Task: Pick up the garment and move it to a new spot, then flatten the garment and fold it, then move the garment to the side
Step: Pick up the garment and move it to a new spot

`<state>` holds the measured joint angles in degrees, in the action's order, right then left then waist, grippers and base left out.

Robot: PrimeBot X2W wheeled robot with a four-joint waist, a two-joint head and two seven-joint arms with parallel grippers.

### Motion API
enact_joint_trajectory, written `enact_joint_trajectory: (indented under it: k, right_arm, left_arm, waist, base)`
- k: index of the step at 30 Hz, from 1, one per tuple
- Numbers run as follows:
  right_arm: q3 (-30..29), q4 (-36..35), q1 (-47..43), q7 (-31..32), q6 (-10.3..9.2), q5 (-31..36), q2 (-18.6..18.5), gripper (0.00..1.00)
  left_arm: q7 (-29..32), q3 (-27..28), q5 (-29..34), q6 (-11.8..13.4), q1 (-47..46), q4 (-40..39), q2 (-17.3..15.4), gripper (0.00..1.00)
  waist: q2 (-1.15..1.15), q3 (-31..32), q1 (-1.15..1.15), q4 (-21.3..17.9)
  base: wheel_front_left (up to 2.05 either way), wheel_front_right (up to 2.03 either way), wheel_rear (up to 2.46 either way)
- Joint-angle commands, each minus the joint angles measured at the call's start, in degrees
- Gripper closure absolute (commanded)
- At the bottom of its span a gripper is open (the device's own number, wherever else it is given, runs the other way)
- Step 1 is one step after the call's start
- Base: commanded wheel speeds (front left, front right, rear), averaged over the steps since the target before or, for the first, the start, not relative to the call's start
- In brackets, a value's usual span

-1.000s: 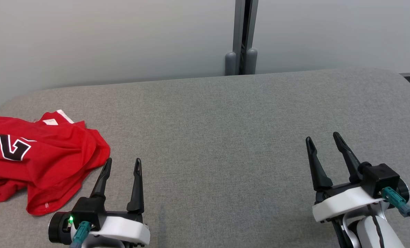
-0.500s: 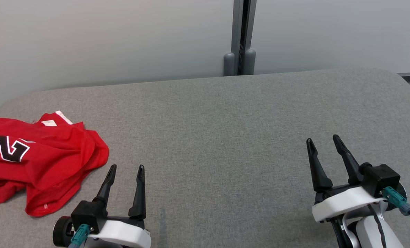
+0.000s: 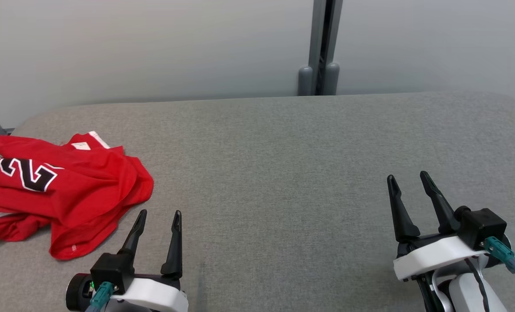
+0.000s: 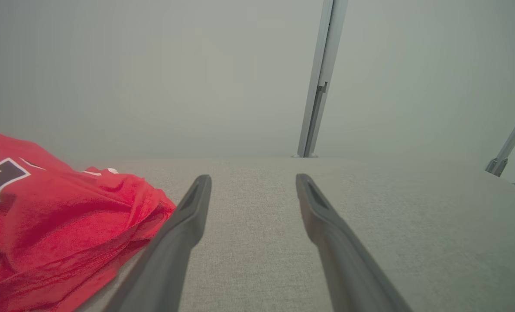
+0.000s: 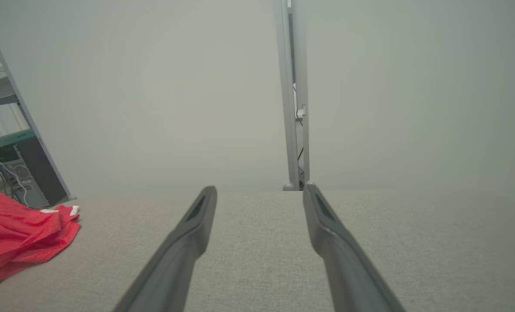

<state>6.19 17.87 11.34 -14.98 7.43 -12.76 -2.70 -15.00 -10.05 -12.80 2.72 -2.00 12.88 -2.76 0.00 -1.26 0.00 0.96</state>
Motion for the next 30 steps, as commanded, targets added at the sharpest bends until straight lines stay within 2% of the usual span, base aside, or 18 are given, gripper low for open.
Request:
enact_joint_trajectory:
  k: [1, 10, 21, 27, 30]
  right_arm:
    - [0.0, -0.4, -0.28, -0.33, 0.1, -0.71, -0.33, 0.0]
    - [1.6, -1.21, -1.2, -0.34, 0.1, -1.2, -0.34, 0.0]
    - [4.4, -1.31, -2.0, -0.33, 0.1, -2.13, -0.34, 0.0]
    - [6.0, -1.08, -2.76, -0.33, 0.1, -3.14, -0.34, 0.0]
    - [8.16, -0.85, -1.6, -0.34, 0.1, -3.59, -0.34, 0.0]
  left_arm:
    - [-0.27, 0.57, 0.12, -0.2, -0.27, 0.35, -0.26, 0.0]
    - [-0.26, 2.32, 0.67, -0.91, -0.1, 1.27, -0.24, 0.0]
    - [-0.26, 3.57, 0.8, -0.12, 1.36, 0.8, -0.24, 0.0]
    - [-0.26, 3.99, 1.59, 0.09, 2.08, 0.49, -0.24, 0.0]
    - [-0.25, 5.28, 1.56, 0.5, 2.59, -0.33, -0.22, 0.0]
  waist:
    - [0.0, -0.19, 0.0, 1.53]
    - [0.0, -0.74, 0.0, 10.88]
    - [0.0, 1.12, 0.0, 21.86]
    - [0.0, 2.65, 0.0, 26.55]
    - [0.0, 2.25, 0.0, 27.57]
  base:
    - [0.0, 0.0, 0.0]
    - [0.0, 0.0, 0.0]
    - [0.0, 0.0, 0.0]
    - [0.0, 0.0, 0.0]
    - [0.0, 0.0, 0.0]
